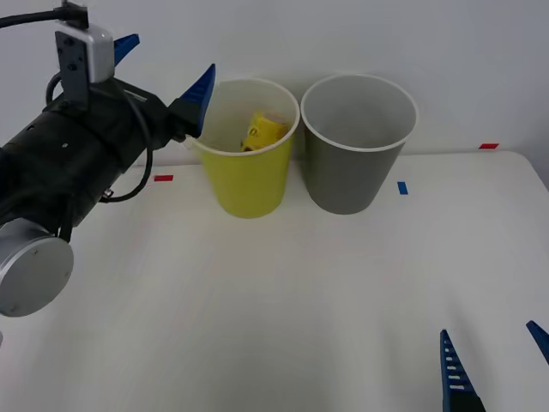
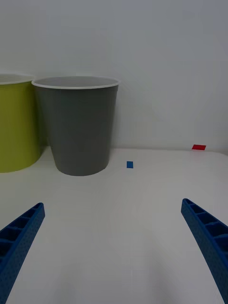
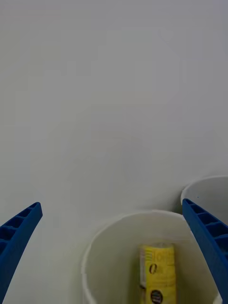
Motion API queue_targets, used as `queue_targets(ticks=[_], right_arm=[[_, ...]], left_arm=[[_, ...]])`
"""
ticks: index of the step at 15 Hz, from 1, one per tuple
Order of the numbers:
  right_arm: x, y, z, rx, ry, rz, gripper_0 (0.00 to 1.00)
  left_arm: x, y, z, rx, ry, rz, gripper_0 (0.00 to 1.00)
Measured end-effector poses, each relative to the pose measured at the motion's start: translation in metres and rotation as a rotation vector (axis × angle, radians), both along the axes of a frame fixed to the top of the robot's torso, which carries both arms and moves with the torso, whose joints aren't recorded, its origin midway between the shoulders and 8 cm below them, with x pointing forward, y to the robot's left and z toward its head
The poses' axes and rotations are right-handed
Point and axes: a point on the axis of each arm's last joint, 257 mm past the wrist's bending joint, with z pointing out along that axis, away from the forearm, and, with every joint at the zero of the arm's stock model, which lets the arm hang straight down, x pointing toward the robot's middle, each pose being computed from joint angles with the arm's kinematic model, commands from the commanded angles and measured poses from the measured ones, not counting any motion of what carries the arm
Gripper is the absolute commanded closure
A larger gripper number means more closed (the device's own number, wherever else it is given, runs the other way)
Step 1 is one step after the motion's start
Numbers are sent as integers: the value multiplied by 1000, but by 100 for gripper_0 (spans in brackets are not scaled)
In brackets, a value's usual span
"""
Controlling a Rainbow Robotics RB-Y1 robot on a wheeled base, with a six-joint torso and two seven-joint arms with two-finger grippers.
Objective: Put cans in the gray bin and PET bottles in the light green bin.
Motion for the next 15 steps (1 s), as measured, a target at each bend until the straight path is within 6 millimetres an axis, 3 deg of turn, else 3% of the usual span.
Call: queue_targets(ticks=[8,15], right_arm=[[0,0,0,0,0,0,0],[0,0,0,0,0,0,0]], left_arm=[[-43,69,-57,-42,74,135,0],[-102,128,-117,-131,95,270,0]])
